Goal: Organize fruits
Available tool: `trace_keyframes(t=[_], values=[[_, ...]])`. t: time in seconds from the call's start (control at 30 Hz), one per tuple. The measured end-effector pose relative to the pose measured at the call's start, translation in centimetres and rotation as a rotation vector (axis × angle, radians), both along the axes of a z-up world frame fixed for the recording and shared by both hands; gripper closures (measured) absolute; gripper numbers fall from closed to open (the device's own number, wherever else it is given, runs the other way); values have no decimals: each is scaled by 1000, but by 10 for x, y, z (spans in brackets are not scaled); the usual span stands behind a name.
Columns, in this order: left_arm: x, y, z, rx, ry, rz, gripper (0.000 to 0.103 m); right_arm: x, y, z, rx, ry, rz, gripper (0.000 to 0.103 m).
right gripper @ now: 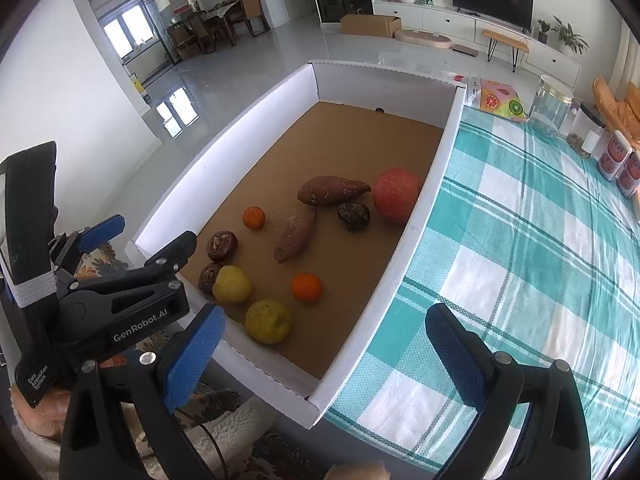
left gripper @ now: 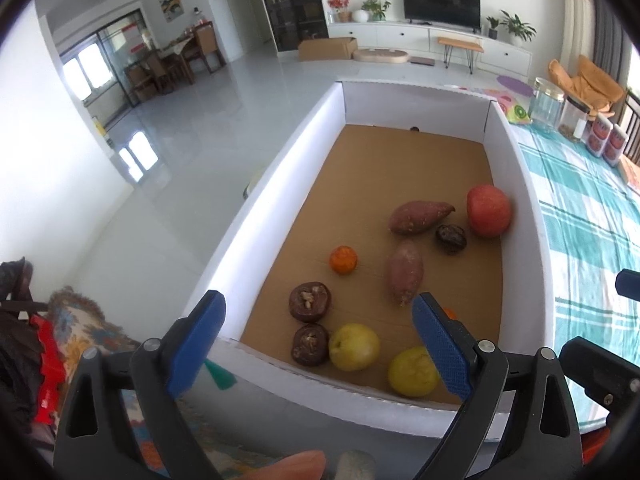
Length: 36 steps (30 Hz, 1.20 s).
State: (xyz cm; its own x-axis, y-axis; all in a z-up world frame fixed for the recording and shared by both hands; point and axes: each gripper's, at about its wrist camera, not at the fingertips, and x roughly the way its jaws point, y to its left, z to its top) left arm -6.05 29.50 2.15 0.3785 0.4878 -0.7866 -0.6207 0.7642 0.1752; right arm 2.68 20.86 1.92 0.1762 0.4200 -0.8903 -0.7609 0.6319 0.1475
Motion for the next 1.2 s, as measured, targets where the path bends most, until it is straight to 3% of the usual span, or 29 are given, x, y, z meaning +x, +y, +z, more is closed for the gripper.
trace_keyframes(t=[0.27,0.5,0.67,1.2], values=[[-2,0,3,-13,-33,-13,7,-3,5,2,-18,-20,8,3],[-2,1,2,6,-10,-1,7,-2,12,4,-27,-31,13,3],[-4,6,1,-34,-26,-4,7,-5,18,6,-35,-41,26,3],[-6,10,-3,-61,-36,-8,7,-6,24,1,-52,-35,33,3]])
